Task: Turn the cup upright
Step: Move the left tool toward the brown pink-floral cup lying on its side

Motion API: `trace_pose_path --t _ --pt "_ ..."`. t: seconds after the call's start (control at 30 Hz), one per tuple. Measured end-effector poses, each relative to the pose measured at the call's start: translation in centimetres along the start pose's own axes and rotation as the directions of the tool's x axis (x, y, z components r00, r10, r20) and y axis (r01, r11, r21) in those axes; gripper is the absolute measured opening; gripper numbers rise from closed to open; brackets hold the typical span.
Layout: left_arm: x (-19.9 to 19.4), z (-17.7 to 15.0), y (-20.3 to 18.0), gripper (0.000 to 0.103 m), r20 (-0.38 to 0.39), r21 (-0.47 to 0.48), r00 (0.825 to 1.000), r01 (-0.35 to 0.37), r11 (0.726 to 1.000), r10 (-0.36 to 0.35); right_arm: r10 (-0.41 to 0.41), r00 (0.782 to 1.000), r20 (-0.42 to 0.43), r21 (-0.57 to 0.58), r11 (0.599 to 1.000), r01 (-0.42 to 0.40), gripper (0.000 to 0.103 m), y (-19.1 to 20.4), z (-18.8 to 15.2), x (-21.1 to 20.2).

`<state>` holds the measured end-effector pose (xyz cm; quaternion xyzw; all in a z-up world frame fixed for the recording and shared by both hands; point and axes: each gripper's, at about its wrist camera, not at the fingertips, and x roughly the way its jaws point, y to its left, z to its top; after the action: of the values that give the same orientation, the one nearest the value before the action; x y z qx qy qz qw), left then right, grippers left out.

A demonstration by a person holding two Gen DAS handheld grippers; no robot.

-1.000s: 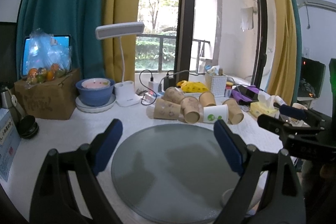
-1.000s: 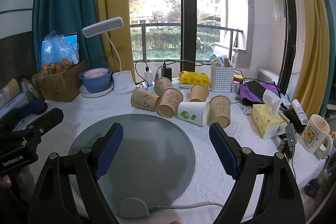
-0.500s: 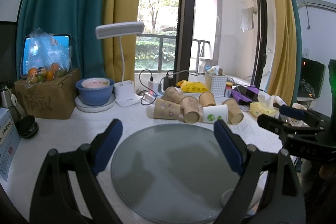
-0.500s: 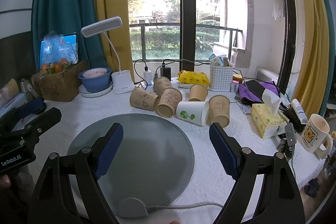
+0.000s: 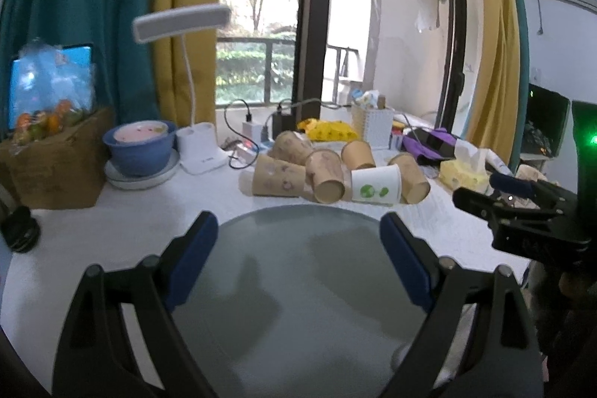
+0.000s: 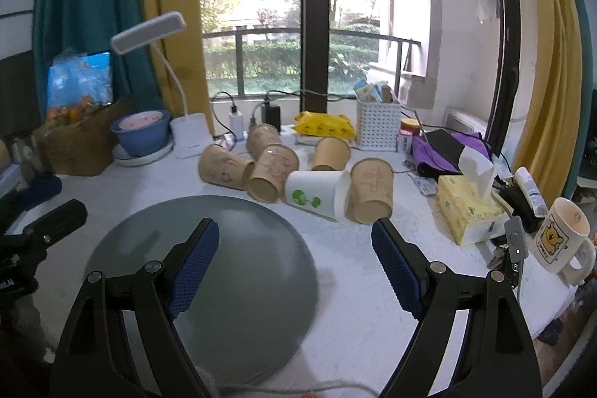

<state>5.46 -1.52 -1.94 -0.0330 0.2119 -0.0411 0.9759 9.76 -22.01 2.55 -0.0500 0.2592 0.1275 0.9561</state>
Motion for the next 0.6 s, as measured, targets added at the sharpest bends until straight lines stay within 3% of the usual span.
trace_pose_path --t 0.33,0.6 --pt "8.7 1.9 -1.0 0.090 -0.149 0.020 0.989 0.030 0.999 -0.027 -0.013 0.999 -0.042 0.045 0.999 0.015 0.086 -3.8 0.9 5.8" --pt "14.7 3.1 -1.8 0.090 -0.259 -0.010 0.963 0.073 0.997 -0.073 -0.016 0.995 -0.101 0.085 0.996 0.024 0.086 -6.3 1.6 9.9"
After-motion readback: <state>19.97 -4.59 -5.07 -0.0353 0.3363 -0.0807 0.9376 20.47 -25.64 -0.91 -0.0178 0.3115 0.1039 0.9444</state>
